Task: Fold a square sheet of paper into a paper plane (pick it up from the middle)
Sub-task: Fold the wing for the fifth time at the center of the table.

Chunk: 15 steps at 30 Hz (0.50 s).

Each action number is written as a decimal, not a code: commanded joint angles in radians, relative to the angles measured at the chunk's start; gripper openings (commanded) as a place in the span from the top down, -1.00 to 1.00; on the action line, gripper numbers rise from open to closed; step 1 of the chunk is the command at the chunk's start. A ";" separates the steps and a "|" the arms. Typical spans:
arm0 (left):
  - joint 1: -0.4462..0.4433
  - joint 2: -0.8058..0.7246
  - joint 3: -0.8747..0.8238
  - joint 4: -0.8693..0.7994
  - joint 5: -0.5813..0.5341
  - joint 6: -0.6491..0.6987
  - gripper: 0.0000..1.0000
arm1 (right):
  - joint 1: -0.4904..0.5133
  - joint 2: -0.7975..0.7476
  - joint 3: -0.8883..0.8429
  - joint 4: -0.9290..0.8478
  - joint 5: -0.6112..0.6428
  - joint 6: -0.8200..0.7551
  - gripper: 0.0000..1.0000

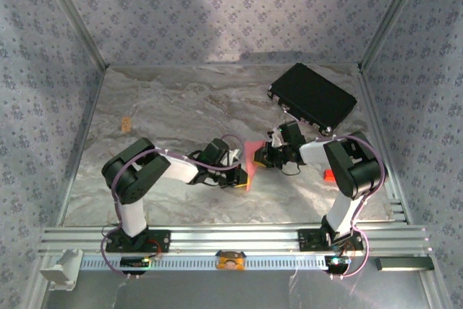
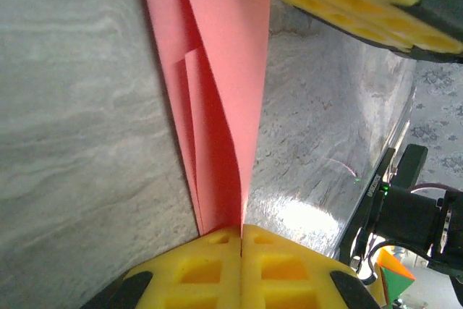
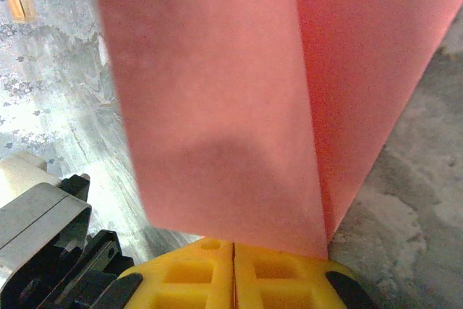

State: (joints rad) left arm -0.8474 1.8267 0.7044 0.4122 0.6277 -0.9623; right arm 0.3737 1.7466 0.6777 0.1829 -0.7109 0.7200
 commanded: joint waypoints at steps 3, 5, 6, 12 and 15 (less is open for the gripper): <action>-0.027 -0.004 -0.044 -0.144 0.040 0.005 1.00 | 0.005 0.048 -0.008 -0.085 0.108 -0.025 0.80; -0.031 -0.001 -0.045 -0.142 0.043 0.001 0.86 | 0.006 0.050 -0.008 -0.087 0.111 -0.024 0.80; -0.034 -0.001 -0.045 -0.143 0.044 0.000 0.86 | 0.007 0.050 -0.010 -0.085 0.112 -0.024 0.80; -0.047 0.003 -0.043 -0.141 0.059 0.002 0.83 | 0.005 0.053 -0.006 -0.089 0.111 -0.024 0.80; -0.050 0.005 -0.047 -0.138 0.059 0.001 0.83 | 0.006 0.053 -0.009 -0.090 0.113 -0.025 0.80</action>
State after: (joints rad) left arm -0.8532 1.8248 0.7040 0.4126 0.6281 -0.9623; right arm 0.3737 1.7470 0.6788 0.1810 -0.7105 0.7170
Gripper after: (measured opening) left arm 0.084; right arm 0.101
